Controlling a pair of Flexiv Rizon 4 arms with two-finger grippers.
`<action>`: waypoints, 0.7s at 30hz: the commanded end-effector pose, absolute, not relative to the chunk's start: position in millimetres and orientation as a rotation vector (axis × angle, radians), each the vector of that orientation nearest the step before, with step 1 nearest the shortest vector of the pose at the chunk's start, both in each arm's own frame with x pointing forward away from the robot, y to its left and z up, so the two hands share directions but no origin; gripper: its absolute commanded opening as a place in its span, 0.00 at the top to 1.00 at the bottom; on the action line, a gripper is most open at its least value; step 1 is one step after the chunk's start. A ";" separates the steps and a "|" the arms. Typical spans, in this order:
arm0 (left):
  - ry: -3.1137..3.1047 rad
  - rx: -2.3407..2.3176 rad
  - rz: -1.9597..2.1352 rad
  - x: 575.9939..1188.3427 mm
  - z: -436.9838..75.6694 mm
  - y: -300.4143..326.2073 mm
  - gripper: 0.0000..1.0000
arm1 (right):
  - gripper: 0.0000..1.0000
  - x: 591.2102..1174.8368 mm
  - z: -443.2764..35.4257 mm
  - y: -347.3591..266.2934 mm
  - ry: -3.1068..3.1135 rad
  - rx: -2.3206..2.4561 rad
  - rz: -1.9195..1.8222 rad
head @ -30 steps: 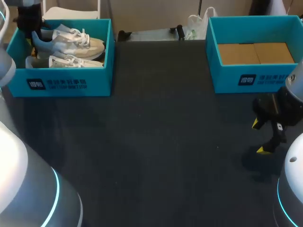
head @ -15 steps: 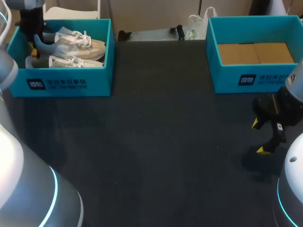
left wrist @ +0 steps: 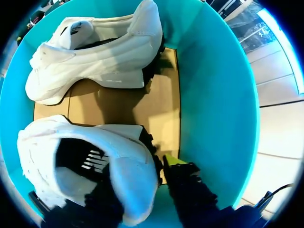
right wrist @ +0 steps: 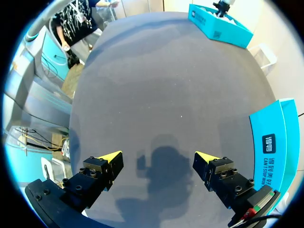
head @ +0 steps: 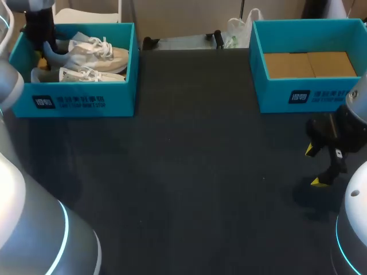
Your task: Take the shoe out of the shoebox, open the shoe tongue, remove and reinsert the insole, then place the shoe into the shoebox
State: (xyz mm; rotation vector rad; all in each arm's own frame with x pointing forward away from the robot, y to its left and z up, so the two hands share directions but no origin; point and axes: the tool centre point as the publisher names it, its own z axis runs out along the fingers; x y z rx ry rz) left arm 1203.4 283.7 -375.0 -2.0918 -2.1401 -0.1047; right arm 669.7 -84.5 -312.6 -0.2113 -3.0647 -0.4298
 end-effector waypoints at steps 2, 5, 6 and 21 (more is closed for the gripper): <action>-2.129 -2.084 -0.045 1211.7 -370.3 287.7 0.01 | 0.00 668.7 -312.9 -83.8 -3.068 -0.214 -0.424; -2.131 -2.102 -0.036 1209.3 -363.8 287.9 0.00 | 0.00 668.7 -312.9 -83.8 -3.068 -0.214 -0.424; -2.132 -2.112 -0.025 1207.8 -360.6 287.9 0.00 | 0.00 668.7 -312.9 -83.8 -3.068 -0.214 -0.424; -2.122 -2.248 -0.005 1141.8 -274.3 265.4 0.00 | 0.00 668.7 -312.9 -83.8 -3.068 -0.214 -0.424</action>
